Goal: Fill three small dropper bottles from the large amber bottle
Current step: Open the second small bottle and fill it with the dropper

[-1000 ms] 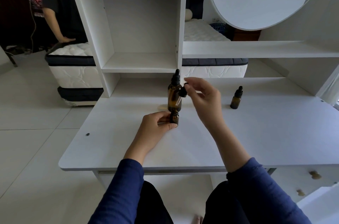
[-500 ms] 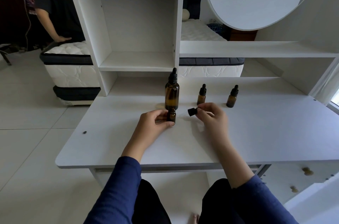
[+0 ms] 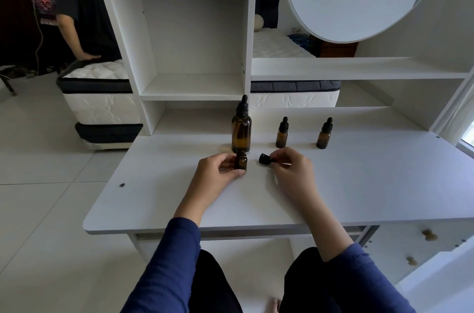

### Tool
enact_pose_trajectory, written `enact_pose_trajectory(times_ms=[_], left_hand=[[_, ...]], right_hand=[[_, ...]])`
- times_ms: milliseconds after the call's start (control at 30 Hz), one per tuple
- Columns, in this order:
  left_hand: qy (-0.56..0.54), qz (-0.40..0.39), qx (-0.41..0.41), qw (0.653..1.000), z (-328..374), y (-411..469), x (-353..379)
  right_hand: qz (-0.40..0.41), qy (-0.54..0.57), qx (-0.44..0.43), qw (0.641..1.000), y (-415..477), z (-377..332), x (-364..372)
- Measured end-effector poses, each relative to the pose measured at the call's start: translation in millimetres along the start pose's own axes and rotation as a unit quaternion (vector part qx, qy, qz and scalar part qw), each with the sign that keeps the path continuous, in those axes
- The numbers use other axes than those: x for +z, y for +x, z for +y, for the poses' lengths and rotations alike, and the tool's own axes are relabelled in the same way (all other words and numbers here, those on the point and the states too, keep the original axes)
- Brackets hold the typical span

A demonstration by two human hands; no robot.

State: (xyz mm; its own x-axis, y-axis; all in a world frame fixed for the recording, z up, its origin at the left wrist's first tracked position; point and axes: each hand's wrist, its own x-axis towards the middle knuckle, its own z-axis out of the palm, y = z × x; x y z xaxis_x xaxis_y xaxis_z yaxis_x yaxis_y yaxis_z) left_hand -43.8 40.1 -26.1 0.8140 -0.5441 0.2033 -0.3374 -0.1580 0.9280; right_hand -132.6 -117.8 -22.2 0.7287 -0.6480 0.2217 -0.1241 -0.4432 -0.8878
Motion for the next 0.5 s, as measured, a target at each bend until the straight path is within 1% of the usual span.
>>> enact_pose_trajectory(times_ms=[133,267,400,500], left_hand=[[0.001,0.002,0.002,1.0,-1.5,0.3,-0.2],[0.001,0.003,0.002,1.0,-2.5,0.1,0.6],[-0.004,0.0,-0.001,1.0,-0.5,0.0,-0.1],[0.009,-0.001,0.001,1.0,1.7,-2.5,0.4]], right_hand=[[-0.004,0.0,0.004,1.0,-3.8,-2.6,-2.1],[0.003,0.033,0.013,0.999,-5.7,-6.4,-6.4],[0.028,0.021,-0.074,0.997,2.1,-15.2,-6.0],[0.041,0.041,-0.094,0.994,13.5,-32.9,-1.2]])
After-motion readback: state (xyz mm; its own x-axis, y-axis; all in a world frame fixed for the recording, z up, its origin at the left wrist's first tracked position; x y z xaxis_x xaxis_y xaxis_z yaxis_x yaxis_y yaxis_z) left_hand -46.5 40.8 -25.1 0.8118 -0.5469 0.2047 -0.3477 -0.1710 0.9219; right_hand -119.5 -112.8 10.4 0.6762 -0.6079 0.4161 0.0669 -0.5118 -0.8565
